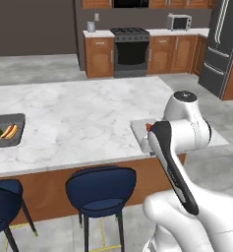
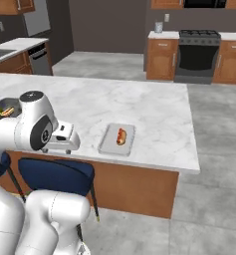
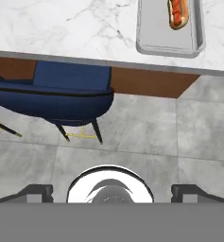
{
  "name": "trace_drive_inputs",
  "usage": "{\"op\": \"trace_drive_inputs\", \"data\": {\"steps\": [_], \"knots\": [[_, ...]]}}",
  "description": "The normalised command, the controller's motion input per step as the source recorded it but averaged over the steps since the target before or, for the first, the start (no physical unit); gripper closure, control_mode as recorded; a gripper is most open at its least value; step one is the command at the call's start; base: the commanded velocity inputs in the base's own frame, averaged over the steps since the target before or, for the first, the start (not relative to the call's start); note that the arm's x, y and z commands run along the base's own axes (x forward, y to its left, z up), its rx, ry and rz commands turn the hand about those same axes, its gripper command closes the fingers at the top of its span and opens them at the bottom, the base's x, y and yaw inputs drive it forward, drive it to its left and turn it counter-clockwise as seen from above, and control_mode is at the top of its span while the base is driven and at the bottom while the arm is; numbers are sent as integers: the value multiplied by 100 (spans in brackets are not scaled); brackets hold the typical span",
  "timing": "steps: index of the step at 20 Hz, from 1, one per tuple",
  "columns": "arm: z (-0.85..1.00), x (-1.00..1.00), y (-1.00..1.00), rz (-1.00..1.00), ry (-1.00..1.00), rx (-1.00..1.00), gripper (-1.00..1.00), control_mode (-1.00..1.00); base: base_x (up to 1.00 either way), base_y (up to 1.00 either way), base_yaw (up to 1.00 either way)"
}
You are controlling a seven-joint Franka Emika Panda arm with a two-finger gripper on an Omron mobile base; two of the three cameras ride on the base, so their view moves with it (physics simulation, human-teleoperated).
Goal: Place one cooked food and one vegetable from the large plate to each tupperware container.
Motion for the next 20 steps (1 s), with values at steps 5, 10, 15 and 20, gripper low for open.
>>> {"op": "trace_drive_inputs", "data": {"steps": [5,10,15,20], "knots": [[0,0,0,0,0,0,-100,100,-14,100,0],[0,0,0,0,0,0,-100,100,-14,100,0],[0,0,0,0,0,0,-100,100,-1,100,0],[0,0,0,0,0,0,-100,100,2,96,0]]}}
